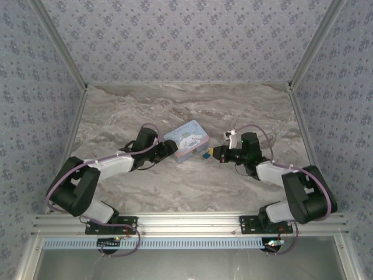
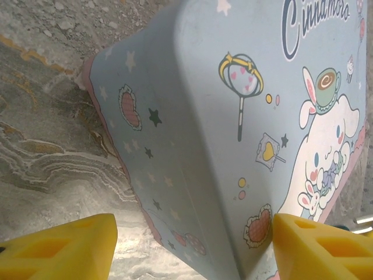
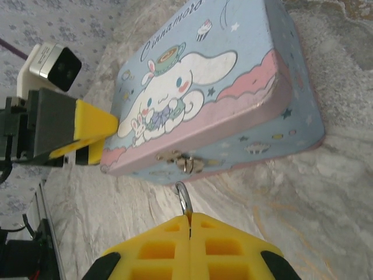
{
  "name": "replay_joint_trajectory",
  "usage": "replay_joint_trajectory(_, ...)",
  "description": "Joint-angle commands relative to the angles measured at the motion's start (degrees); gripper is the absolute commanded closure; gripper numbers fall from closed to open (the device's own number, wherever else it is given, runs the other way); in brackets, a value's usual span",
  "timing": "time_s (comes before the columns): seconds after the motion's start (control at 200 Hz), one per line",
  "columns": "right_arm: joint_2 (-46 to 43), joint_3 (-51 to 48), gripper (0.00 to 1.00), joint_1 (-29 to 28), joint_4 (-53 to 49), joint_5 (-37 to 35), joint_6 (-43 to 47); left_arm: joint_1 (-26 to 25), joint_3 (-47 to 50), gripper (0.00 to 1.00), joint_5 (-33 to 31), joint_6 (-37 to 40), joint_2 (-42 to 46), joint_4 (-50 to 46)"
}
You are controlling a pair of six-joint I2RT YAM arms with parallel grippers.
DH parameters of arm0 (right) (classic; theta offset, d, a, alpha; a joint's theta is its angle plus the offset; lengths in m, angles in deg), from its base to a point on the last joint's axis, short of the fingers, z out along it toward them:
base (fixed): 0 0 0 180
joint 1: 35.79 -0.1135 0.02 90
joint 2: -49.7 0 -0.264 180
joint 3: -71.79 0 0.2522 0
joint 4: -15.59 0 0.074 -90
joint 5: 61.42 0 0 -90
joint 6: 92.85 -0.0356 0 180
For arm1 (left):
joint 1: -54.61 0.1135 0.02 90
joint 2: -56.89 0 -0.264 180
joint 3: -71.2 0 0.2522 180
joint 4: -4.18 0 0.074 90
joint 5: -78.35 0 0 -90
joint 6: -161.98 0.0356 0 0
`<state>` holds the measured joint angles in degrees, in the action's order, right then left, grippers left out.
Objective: Unlock a padlock with a key
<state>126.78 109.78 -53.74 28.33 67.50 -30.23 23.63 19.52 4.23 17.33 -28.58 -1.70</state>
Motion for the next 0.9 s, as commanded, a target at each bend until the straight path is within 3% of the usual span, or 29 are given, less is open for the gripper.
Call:
replay_joint_trajectory(0.0,-5.8,-0.2,1.00,0.3,-12.7,-1.1,2.5,1.5,-0.6,0.31,-1.8,2.2,-3.3,-4.9)
replay_joint_trajectory(0.23,-14.4,1.3,1.00,0.4,-30.6,-2.8,3.7,4.1,-4.0,0.31,-0.8,4.8,-6.4,-5.5)
replay_joint_trajectory(0.49,-16.4,0.6,1.00,0.0,-36.8,-2.2,3.0,5.4,-6.6,0.27,-0.4,7.4,-4.6,-7.6)
replay_joint_trajectory(0.794,-15.5,4.4,1.00,0.3,-40.1,-6.2,6.2,6.3,-5.6,0.14,-6.4,11.8,7.9,-13.2)
replay_joint_trajectory(0.894,-15.7,6.6,0.94,1.1,-41.0,-8.7,7.3,7.5,-4.6,0.11,-8.9,13.0,13.9,-15.8)
